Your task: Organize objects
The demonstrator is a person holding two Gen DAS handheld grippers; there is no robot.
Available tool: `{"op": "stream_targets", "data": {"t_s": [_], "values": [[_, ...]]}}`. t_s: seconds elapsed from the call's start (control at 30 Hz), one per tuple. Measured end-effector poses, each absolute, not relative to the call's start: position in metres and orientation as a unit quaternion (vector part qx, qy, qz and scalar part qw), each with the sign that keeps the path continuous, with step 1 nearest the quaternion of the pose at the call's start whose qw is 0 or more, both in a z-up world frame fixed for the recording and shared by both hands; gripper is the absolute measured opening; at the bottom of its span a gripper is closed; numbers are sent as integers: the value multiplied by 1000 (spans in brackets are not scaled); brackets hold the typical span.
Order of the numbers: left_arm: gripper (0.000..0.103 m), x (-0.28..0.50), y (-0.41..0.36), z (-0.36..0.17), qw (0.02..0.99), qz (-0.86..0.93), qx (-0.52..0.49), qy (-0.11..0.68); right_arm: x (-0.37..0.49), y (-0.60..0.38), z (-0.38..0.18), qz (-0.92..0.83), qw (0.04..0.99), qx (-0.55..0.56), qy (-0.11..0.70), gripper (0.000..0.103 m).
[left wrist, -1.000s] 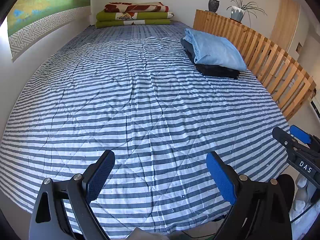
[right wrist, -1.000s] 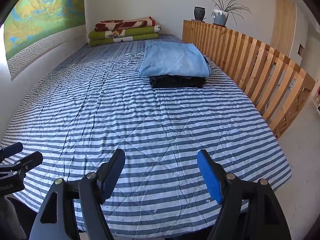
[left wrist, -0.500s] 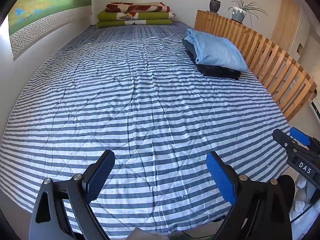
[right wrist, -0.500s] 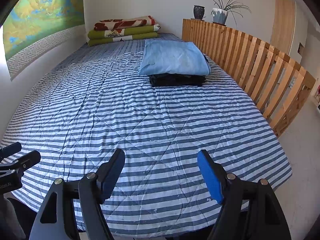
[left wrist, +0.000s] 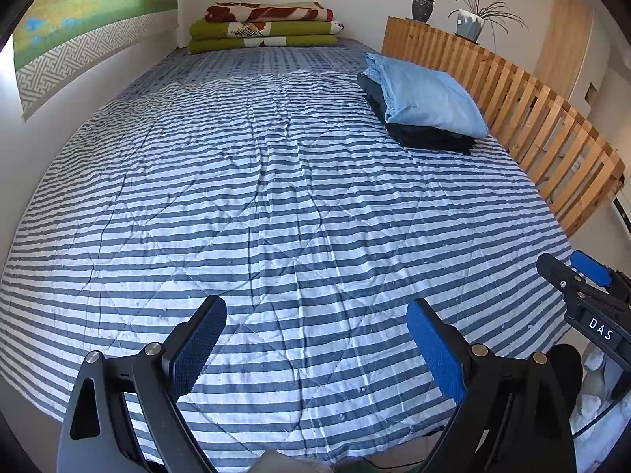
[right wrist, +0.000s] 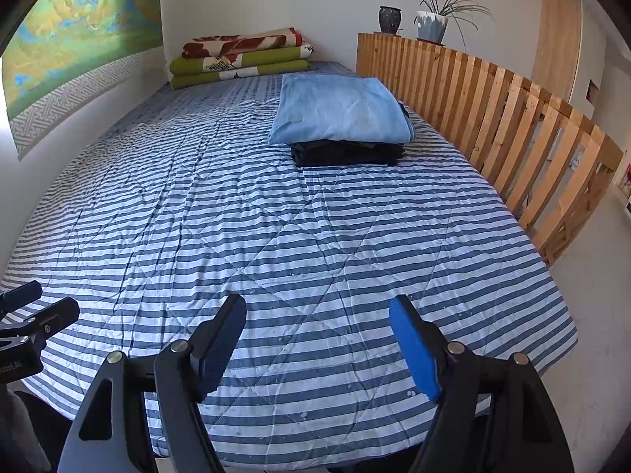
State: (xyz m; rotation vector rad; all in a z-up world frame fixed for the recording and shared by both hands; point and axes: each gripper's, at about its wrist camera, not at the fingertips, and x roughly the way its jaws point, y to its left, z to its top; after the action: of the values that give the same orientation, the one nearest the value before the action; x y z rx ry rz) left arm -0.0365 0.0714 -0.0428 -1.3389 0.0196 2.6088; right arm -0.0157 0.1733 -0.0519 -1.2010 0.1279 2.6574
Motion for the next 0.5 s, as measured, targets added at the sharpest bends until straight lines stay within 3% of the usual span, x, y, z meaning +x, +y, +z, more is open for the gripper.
{"op": "stream_targets", "data": {"t_s": [0.5], "values": [[95, -46, 73, -50, 105, 881, -461, 5, -22, 170, -58, 901, 111, -418, 44, 72]]}}
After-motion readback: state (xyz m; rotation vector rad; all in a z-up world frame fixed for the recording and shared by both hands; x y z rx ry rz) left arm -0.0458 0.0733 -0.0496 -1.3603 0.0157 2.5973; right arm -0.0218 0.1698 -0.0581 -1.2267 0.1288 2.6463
